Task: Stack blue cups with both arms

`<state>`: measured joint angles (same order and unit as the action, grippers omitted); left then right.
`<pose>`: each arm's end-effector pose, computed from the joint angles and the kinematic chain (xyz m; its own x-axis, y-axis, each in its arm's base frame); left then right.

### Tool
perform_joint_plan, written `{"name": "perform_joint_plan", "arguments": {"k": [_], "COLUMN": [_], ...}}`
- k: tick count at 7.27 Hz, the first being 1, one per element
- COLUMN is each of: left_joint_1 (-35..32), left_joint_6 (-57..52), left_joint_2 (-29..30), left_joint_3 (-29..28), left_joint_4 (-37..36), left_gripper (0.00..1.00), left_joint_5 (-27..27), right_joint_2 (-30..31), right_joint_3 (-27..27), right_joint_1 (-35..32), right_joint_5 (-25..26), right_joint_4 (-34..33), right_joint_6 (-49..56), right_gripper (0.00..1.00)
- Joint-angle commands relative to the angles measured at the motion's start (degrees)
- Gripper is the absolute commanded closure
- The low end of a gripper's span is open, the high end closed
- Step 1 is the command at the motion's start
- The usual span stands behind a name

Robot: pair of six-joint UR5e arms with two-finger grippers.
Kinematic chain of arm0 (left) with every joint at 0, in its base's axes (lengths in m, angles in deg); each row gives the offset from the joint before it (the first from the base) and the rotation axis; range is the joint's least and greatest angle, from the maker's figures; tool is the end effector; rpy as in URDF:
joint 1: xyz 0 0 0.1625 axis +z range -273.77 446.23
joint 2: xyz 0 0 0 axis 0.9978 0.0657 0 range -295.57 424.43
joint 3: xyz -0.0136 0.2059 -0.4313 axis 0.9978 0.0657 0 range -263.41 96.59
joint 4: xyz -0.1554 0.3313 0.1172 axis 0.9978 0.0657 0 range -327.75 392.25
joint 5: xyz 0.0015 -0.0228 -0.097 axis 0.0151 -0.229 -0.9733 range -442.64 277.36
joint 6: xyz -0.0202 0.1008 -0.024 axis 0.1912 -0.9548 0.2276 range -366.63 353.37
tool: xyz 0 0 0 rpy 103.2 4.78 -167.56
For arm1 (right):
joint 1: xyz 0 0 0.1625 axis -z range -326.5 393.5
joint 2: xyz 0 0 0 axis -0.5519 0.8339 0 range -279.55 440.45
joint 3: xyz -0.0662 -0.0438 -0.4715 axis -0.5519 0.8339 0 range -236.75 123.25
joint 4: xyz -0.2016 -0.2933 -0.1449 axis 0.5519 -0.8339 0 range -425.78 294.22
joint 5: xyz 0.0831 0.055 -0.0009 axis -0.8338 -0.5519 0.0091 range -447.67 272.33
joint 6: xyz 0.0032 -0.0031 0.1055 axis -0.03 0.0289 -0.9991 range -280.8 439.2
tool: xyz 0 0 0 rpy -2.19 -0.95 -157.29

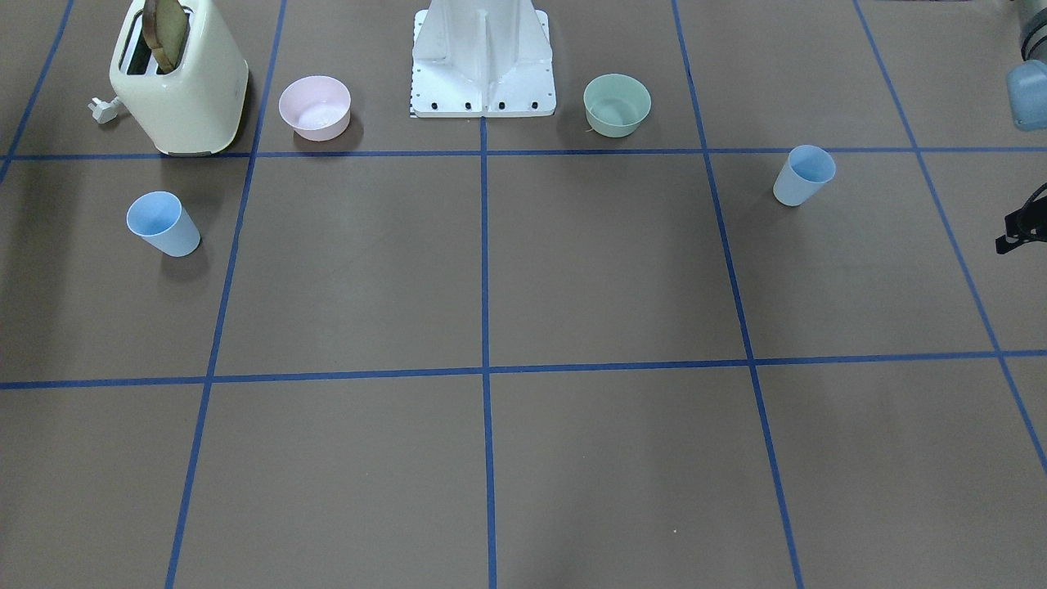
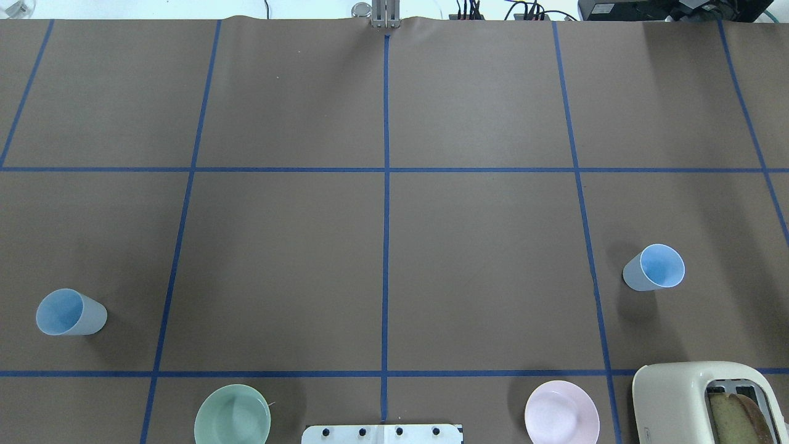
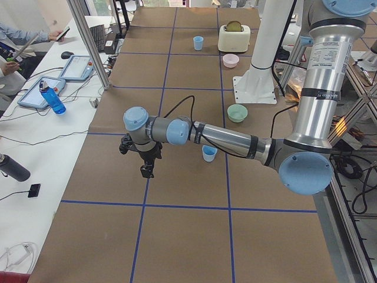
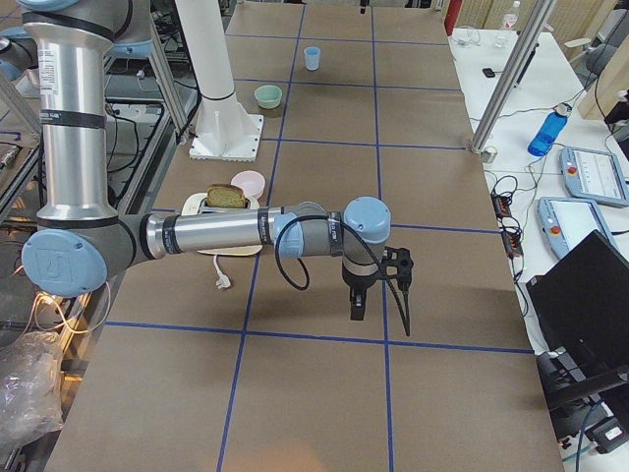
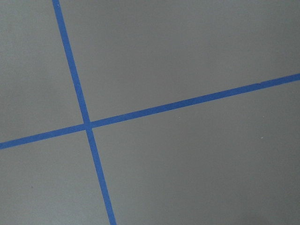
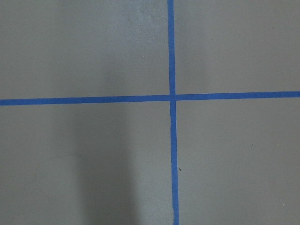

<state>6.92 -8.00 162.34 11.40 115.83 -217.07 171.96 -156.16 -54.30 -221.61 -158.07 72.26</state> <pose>0.0389 -0.5265 0.6207 0.6830 0.2311 -0.6929 -0.2007 0.9715 0.1263 0.0426 -0.4529 0.6568 0.7163 0.0254 0.6974 -0.0486 0.9987 0.0136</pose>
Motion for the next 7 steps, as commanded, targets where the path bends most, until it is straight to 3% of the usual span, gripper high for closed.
{"name": "perform_joint_plan", "arguments": {"k": [1, 3, 5, 6, 7], "left_joint_1": [0.2, 0.2, 0.2, 0.4, 0.4], "left_joint_6": [0.1, 0.1, 0.9, 3.7, 4.7], "left_joint_2": [0.4, 0.4, 0.3, 0.2, -0.6], "left_joint_3": [-0.1, 0.3, 1.5, 2.5, 3.5], "left_joint_4": [0.1, 0.1, 0.2, 0.2, 0.9], "left_gripper": [0.01, 0.01, 0.03, 0.07, 0.06], "left_joint_5": [-0.1, -0.2, -0.2, -2.4, -3.1], "right_joint_2": [-2.1, -2.5, -1.9, -1.9, -1.9], "right_joint_3": [-0.6, -0.7, -2.3, -3.9, -4.8], "right_joint_1": [-0.1, 0.3, 0.4, 1.0, 3.2], "right_joint_5": [-0.3, -1.1, -12.1, -12.7, -9.1], "right_joint_4": [0.0, -0.1, -0.1, 0.0, 0.4], "right_joint_6": [-0.7, -1.1, -1.0, -0.9, -0.8], "right_gripper": [0.00, 0.00, 0.00, 0.00, 0.00]}}
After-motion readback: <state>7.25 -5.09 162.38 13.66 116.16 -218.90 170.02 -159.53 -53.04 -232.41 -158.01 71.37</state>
